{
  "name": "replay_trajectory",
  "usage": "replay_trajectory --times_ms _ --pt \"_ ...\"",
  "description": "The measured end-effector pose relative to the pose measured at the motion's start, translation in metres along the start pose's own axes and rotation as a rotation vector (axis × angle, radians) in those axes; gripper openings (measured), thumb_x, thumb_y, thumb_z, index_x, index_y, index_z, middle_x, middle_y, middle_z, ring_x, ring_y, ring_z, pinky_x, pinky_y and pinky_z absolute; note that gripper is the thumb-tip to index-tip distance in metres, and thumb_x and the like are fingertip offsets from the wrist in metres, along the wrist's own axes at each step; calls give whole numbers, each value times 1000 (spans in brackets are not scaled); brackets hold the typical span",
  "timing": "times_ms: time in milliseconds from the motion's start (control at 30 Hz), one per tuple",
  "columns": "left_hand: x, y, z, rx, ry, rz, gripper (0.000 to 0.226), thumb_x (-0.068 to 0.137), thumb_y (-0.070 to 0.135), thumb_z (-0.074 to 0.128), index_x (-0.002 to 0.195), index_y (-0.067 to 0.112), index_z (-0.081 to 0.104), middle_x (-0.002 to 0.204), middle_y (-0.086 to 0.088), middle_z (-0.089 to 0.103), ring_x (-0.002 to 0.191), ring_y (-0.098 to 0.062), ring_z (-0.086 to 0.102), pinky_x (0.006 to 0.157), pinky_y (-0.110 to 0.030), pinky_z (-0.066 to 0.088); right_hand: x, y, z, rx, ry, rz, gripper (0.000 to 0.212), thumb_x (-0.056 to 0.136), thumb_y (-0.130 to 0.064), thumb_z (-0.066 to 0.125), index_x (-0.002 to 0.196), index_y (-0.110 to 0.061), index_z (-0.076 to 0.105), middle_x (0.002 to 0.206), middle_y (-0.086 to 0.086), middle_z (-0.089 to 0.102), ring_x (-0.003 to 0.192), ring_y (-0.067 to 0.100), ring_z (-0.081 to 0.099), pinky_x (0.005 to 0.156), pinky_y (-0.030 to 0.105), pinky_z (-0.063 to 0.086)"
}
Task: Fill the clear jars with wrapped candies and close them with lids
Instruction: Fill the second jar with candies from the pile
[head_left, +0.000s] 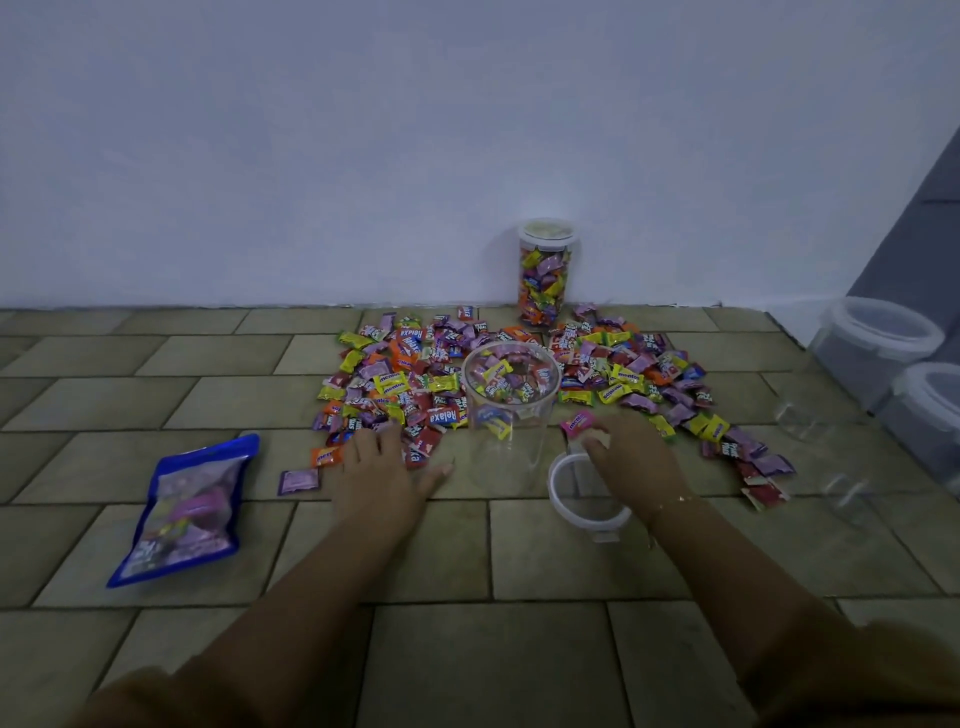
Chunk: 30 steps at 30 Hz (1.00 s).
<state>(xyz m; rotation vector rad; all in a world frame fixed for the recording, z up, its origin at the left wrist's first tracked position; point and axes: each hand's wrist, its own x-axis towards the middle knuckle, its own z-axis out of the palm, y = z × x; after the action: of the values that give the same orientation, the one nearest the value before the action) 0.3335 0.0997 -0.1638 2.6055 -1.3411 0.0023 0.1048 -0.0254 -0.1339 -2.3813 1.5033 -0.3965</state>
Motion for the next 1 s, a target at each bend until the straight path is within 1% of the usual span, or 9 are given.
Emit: replay_trajectory --times_ms 167,267,367,533,633,700,833,900,1000 --pt "21 5 1 8 -8 79 86 82 75 33 147 22 17 139 -11 33 127 -26 36 99 -38 39 38 -6 1 12 -188 118 43 92 -30 55 125 -3 49 133 20 44 115 32 48 95 39 42" --pt "35 8 1 64 -49 127 91 79 80 29 148 25 7 143 -13 29 126 -28 40 96 -38 44 54 -11 -2 44 -278 147 63 89 -38 58 142 -13 34 146 18 28 126 35 41 103 43 39" --pt "46 11 0 117 -76 168 94 75 84 28 149 31 3 142 -12 27 122 -28 45 89 -38 47 65 -17 5 -24 -340 88 64 90 -44 54 145 -23 29 148 15 24 130 38 36 106 50 36" --pt "59 17 6 126 -63 228 78 82 77 27 143 28 24 135 -9 34 118 -26 45 86 -36 48 76 -22 26 -111 -297 0 67 84 -60 48 143 -41 25 137 14 33 112 37 49 93 45 46" --pt "61 18 6 78 -41 267 67 87 69 32 137 24 34 135 -7 34 120 -22 44 83 -33 49 79 -24 36 -196 -195 -49 45 89 -44 51 133 -35 45 137 14 34 105 35 54 90 43 50" --pt "61 18 7 38 -25 300 60 90 63 36 132 20 38 132 -5 35 119 -19 44 81 -29 48 81 -27 38 -152 -179 -54 35 89 -42 52 122 -32 54 130 12 37 97 33 56 87 43 51" --pt "61 15 9 -47 64 362 41 94 47 43 123 20 46 123 -1 42 110 -13 47 74 -20 40 84 -24 40 -81 -168 -90 27 91 -35 49 117 -28 56 123 11 44 95 32 55 87 43 50" --pt "62 11 10 -107 68 365 33 94 40 47 120 19 48 120 -1 46 106 -14 48 76 -21 40 81 -21 40 -113 -183 -91 23 93 -25 49 115 -20 57 121 9 43 99 32 52 90 42 47" --pt "60 7 9 -224 11 331 29 93 29 52 121 20 51 122 -2 50 106 -18 50 82 -29 43 77 -15 40 -100 -137 -68 28 93 -17 48 119 -21 57 122 9 50 107 28 49 88 37 46"
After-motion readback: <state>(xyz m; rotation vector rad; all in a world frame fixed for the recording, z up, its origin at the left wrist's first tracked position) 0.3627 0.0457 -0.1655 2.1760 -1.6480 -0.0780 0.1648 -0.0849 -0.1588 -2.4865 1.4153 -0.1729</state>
